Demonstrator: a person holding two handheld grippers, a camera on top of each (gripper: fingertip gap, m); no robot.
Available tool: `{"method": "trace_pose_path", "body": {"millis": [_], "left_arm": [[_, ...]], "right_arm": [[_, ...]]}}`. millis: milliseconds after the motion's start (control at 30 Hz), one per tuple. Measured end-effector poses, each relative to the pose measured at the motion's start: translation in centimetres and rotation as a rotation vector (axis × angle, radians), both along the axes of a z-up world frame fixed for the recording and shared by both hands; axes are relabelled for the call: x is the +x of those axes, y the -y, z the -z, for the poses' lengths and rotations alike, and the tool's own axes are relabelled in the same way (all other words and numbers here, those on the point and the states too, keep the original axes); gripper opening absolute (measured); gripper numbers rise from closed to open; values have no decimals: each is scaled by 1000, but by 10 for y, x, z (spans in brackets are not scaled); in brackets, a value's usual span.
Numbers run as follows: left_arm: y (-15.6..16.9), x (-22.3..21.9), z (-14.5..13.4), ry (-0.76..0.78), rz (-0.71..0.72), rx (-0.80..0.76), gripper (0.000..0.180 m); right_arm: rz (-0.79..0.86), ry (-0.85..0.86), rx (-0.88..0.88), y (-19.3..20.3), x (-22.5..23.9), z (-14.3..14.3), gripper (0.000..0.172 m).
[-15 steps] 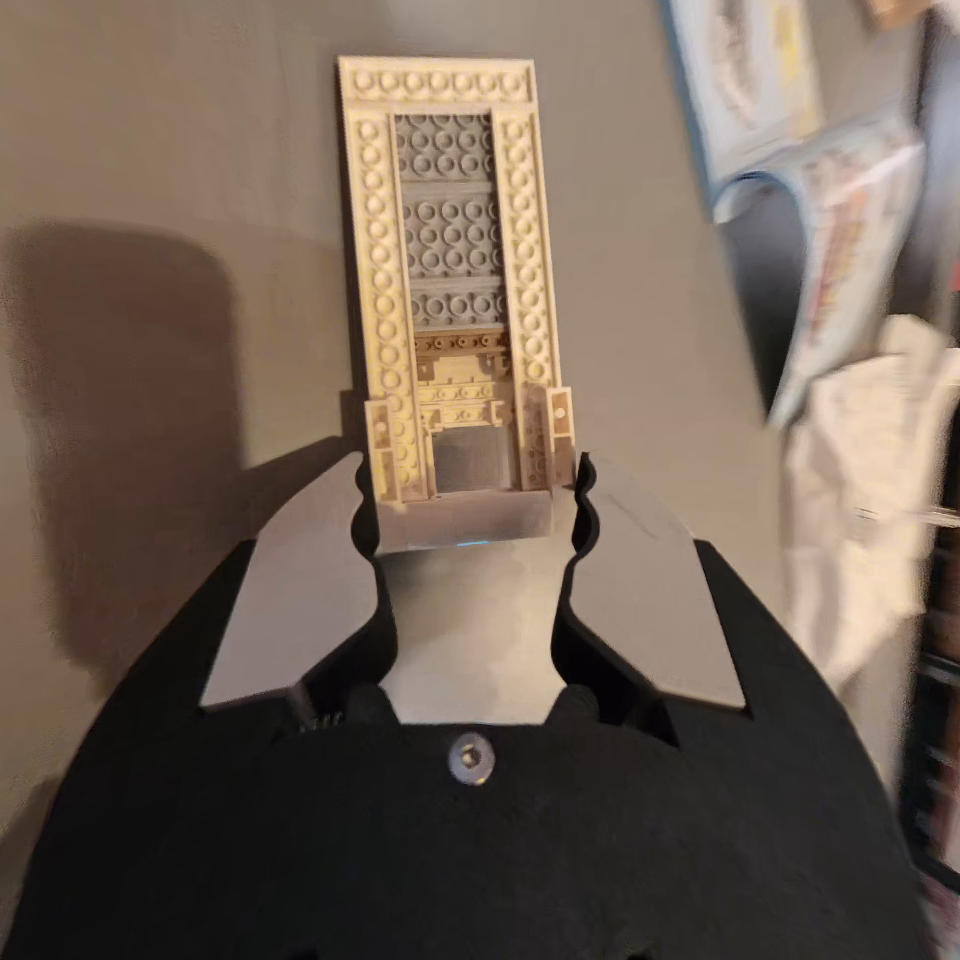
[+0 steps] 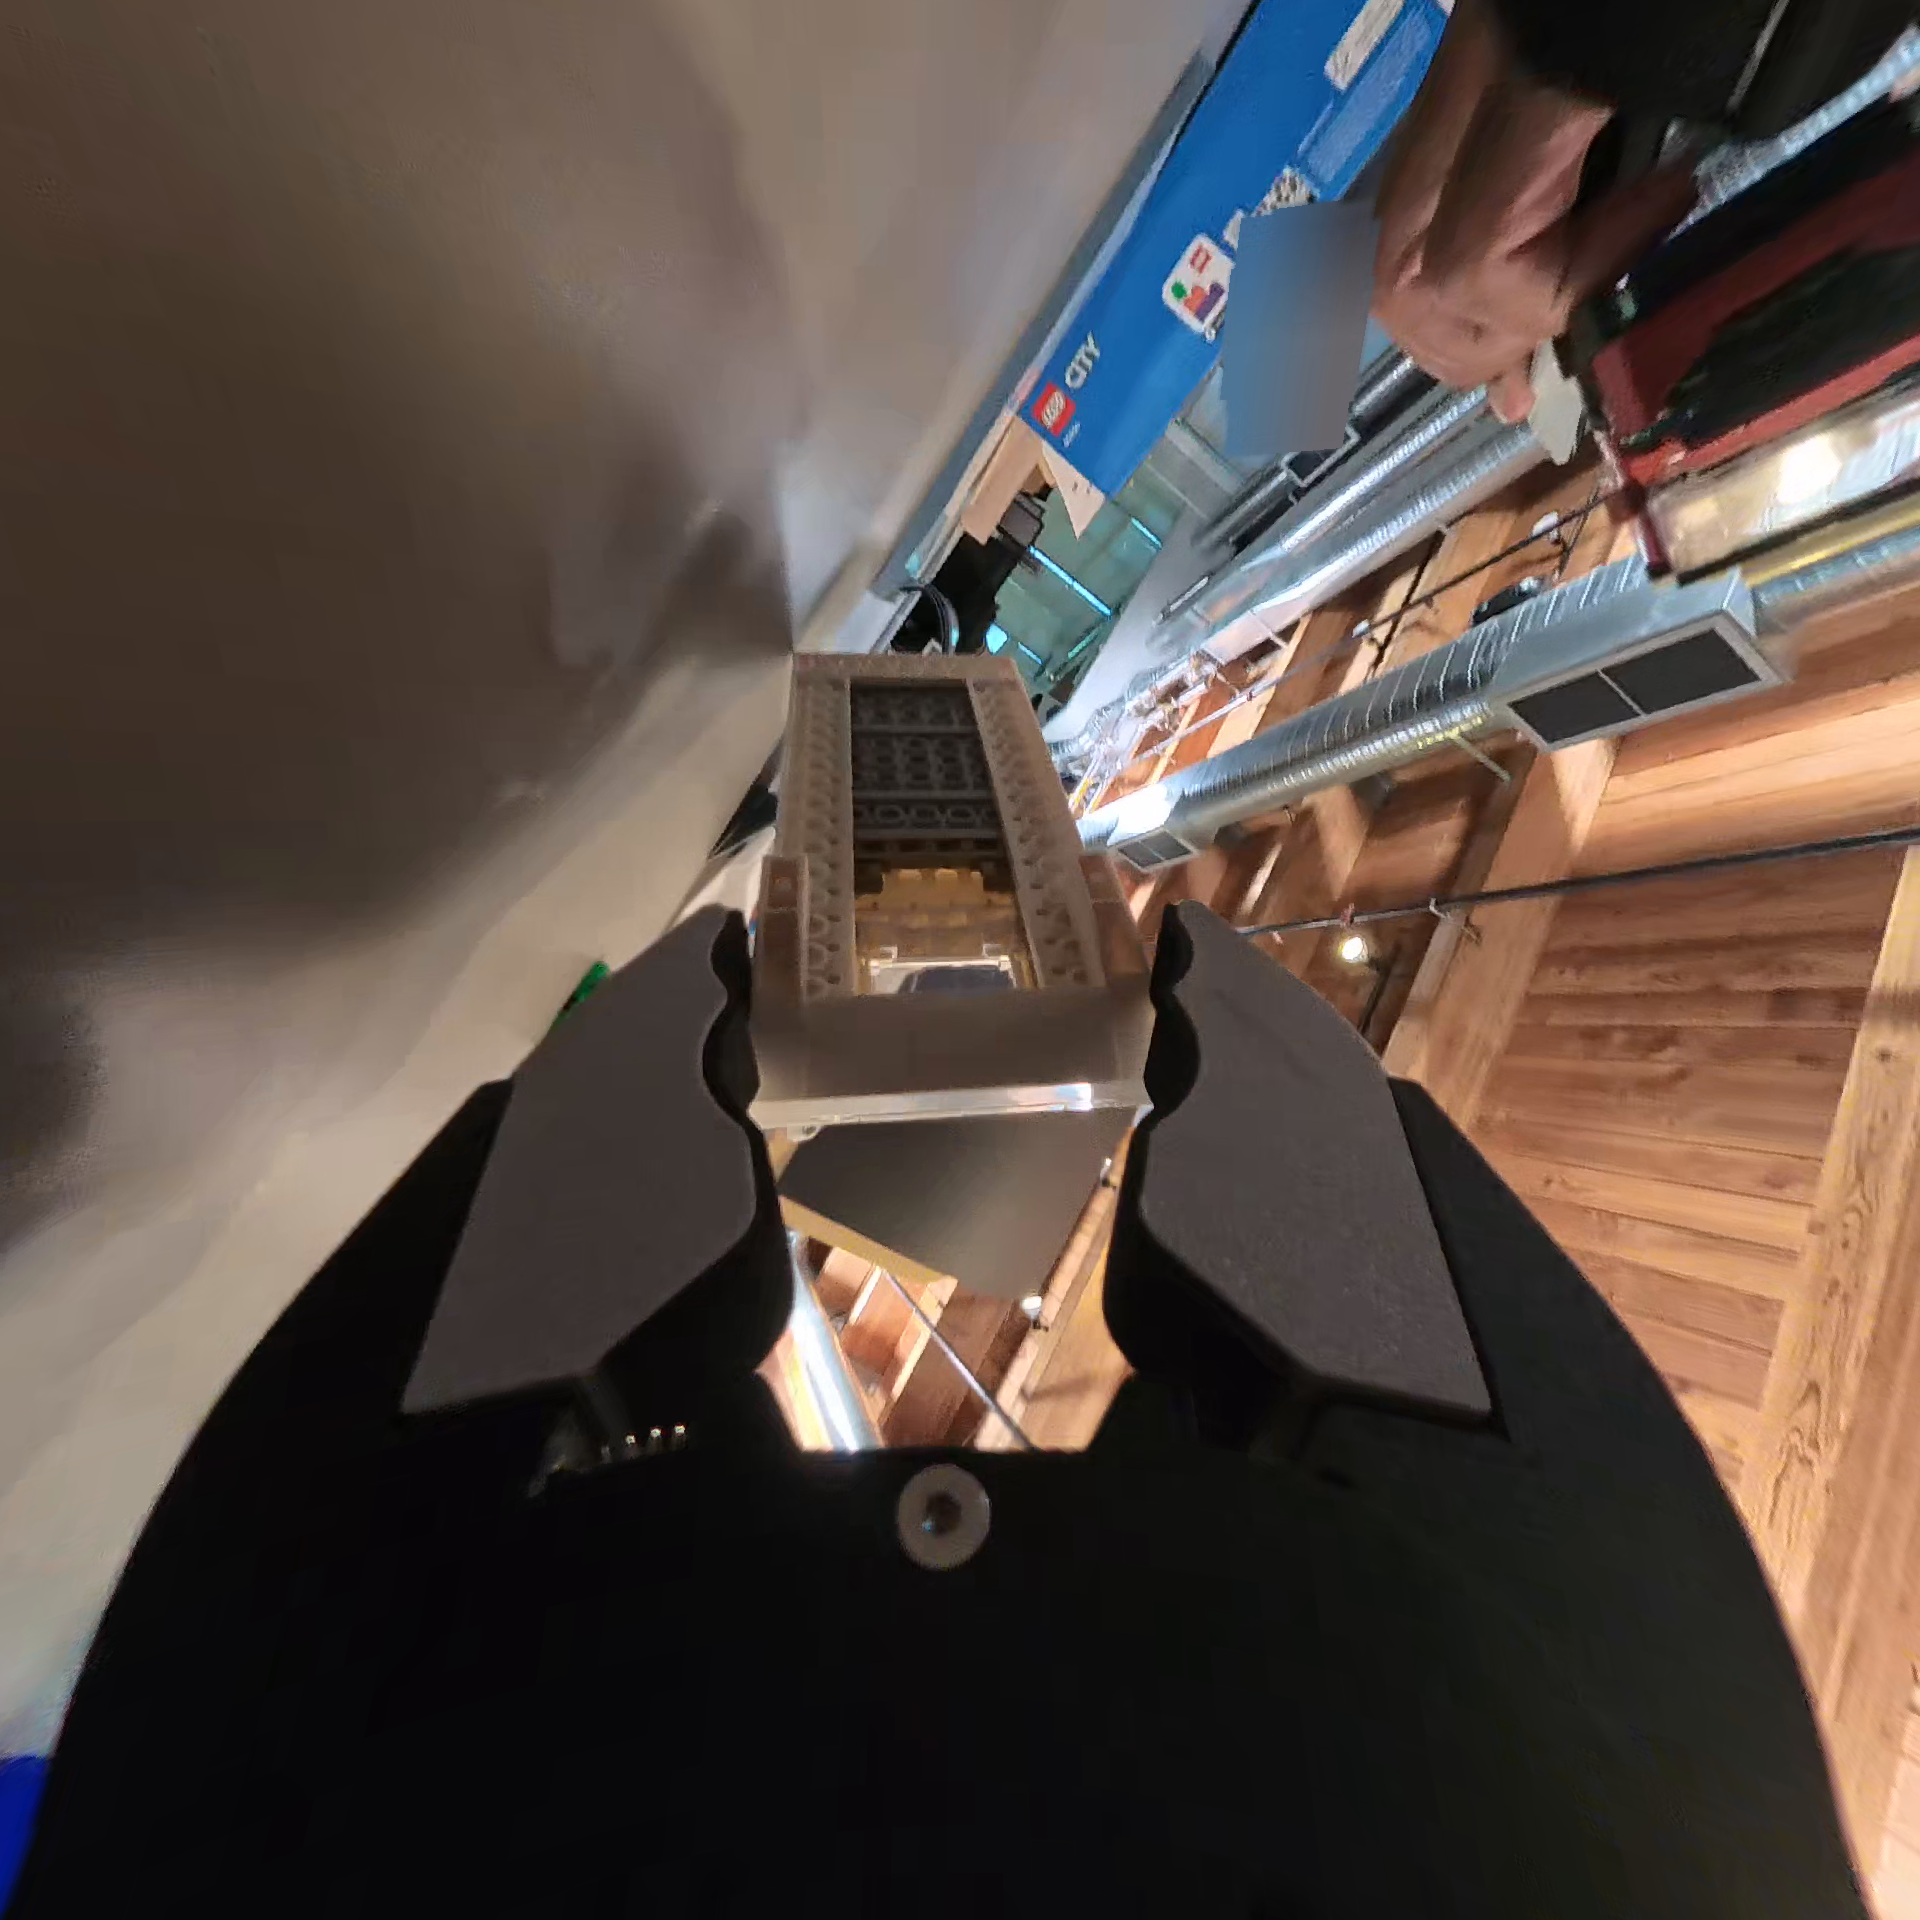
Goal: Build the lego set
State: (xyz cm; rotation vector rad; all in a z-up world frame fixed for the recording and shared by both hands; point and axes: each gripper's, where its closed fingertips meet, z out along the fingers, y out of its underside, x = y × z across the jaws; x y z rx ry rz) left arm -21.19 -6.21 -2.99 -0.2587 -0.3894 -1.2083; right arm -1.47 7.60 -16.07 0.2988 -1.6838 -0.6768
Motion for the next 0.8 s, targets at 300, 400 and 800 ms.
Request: {"method": "trace_pose_path", "body": {"millis": [300, 400, 800], "left_arm": [[-1, 2, 0, -11, 3, -7, 83], [0, 1, 0, 2, 9, 3, 83], [-6, 14, 1, 28, 62, 32, 83]], "right_arm": [[-128, 244, 83, 9, 6, 12, 75], [-118, 309, 60, 12, 9, 20, 76], [311, 630, -461, -5, 36, 35, 80]]}}
